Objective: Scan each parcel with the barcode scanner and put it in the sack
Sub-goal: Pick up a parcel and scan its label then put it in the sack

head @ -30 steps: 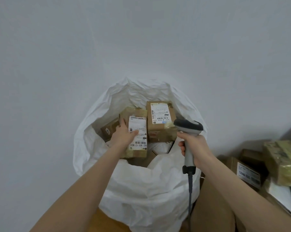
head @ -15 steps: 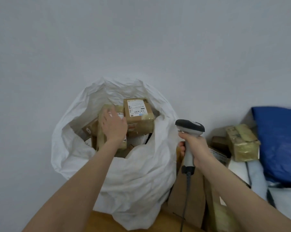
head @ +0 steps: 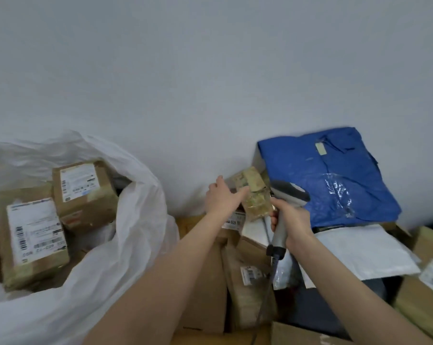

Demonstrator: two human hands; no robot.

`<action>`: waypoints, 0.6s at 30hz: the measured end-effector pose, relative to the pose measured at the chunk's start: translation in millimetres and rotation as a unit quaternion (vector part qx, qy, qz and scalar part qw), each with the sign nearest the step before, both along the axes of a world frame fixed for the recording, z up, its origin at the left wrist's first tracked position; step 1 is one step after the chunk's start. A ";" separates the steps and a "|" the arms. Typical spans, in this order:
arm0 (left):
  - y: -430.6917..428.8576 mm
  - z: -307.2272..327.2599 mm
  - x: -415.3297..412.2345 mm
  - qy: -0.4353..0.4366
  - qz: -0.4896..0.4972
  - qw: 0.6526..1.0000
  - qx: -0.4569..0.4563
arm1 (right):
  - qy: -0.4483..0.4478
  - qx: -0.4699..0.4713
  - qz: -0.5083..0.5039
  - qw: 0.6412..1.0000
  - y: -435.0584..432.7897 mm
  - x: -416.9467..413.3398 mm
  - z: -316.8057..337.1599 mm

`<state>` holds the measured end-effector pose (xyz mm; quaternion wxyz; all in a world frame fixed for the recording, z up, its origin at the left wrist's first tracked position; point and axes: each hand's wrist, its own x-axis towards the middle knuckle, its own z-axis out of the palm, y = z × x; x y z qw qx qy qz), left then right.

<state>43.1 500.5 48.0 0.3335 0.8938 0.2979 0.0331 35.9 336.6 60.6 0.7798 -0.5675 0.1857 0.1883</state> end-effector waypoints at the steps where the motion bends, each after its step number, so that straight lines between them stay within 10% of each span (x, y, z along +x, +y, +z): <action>1: -10.5 -4.2 14.9 0.011 -0.006 1.000 0.000 | 0.005 0.000 -0.014 1.000 -4.8 4.4 -4.8; 8: -35.8 -30.4 65.4 0.084 0.026 0.996 -0.029 | 0.026 0.015 -0.025 0.999 -27.2 0.5 -24.1; 13: 15.8 -29.9 27.9 0.056 0.089 0.941 -0.323 | 0.025 0.018 -0.013 0.999 -36.0 -16.0 -24.1; 18: 35.2 -25.1 -31.6 0.007 0.064 0.912 -0.404 | 0.009 0.012 0.026 1.000 -30.5 -48.1 -16.1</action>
